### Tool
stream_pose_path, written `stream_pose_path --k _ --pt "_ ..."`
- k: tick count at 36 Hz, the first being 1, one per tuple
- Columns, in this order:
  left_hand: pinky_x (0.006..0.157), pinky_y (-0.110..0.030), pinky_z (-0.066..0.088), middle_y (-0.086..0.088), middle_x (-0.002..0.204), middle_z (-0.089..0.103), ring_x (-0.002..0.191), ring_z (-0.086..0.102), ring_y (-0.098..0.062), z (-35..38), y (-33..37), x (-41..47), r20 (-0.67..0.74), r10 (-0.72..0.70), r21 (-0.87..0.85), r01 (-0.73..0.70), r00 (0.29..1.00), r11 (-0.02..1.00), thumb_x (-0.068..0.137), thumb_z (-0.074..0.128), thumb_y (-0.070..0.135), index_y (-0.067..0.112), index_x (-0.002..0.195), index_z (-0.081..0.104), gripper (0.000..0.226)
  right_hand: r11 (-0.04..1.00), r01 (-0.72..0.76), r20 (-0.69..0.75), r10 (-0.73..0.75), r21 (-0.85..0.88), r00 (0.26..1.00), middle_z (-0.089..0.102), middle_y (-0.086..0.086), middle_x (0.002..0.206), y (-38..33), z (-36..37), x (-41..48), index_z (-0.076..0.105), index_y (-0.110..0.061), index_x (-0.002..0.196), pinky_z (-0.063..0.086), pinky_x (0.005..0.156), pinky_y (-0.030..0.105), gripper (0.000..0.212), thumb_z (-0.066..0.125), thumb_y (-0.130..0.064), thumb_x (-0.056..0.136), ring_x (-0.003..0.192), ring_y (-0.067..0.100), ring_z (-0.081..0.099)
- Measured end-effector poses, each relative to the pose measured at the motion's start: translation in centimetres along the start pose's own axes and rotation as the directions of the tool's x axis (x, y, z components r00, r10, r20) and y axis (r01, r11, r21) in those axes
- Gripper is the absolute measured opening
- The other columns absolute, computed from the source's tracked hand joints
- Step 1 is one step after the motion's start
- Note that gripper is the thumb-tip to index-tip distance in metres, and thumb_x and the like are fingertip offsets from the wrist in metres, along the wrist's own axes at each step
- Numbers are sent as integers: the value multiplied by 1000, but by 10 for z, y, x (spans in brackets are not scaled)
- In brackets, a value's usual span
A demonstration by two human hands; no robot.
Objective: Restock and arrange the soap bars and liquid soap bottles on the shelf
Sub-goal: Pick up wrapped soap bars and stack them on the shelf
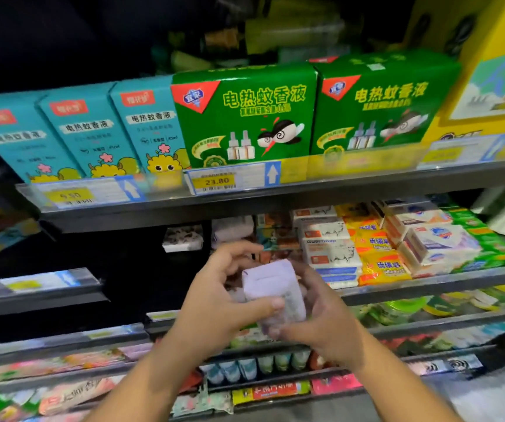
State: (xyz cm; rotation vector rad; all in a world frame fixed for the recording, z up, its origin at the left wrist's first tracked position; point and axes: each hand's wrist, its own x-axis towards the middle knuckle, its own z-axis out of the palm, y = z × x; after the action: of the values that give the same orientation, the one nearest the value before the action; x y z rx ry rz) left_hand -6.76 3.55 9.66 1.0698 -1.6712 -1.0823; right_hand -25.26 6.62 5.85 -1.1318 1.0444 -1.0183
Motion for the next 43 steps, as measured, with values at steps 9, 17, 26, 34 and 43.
stream_pose_path --k 9,17,26,34,43 --pt "75 -30 58 8 103 70 95 67 -10 20 -18 -23 -136 -107 -3 107 985 994 58 93 40 44 108 61 60 992 -71 20 74 -101 997 76 1 99 13 -13 -2 41 -34 138 57 73 26 96 88 5 64 92 18 74" --pt "74 -40 60 7 93 68 88 69 -14 41 -32 -48 -143 -299 -74 291 943 954 60 87 24 37 116 52 68 983 68 -113 -89 -173 990 74 2 95 2 -52 -2 42 -36 140 55 79 30 102 96 -29 54 92 16 70" --pt "68 -18 53 22 102 69 90 67 1 65 -22 -46 -66 -357 -52 354 932 934 70 88 4 28 121 53 66 915 205 82 -189 -347 979 71 -10 108 -18 -40 -9 32 -50 143 49 100 46 99 91 -23 68 107 11 65" --pt "64 -31 59 4 96 74 87 73 -25 52 -17 -38 -177 -403 -306 339 898 890 66 82 -4 21 119 57 64 940 130 -4 -138 -315 990 72 -7 97 -30 -54 -1 50 -40 131 58 80 32 70 86 -20 74 90 17 69" --pt "53 -29 34 -6 67 61 51 52 -17 46 -12 -17 -50 -618 -381 557 785 738 92 65 36 10 96 70 27 943 -200 -142 166 -267 976 63 -7 103 -27 -41 7 63 -34 107 51 73 26 23 61 -51 92 85 10 62"
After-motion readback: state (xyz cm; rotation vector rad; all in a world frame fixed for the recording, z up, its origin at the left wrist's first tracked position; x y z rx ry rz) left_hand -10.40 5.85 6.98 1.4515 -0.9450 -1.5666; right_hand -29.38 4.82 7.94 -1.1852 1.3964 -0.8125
